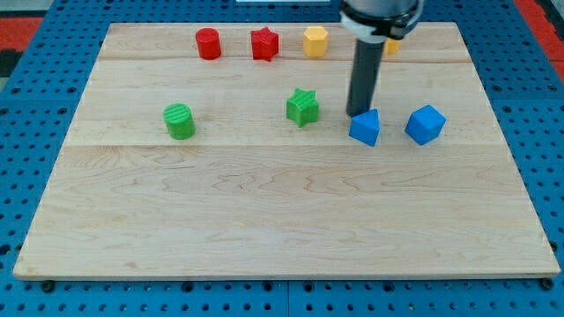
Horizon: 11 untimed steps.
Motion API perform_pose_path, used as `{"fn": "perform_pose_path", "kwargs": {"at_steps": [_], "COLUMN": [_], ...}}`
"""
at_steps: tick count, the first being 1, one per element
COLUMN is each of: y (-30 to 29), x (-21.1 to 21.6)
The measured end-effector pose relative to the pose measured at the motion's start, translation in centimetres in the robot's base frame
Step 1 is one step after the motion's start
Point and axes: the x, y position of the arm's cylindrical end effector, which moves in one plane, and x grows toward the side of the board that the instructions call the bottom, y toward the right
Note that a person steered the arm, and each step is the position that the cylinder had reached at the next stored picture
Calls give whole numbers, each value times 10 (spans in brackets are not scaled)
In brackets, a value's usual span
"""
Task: Place the blue cube towards the bottom right of the board
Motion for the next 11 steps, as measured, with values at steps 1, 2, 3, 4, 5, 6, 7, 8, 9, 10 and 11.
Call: {"fn": "perform_pose_path", "kwargs": {"at_steps": [1,2,3,4,5,6,7,8,9,10,11], "y": [49,59,52,73,89,115,122,118,93,77,96], "x": [-6,20,61,88,70,89,130,163,170,149,126]}}
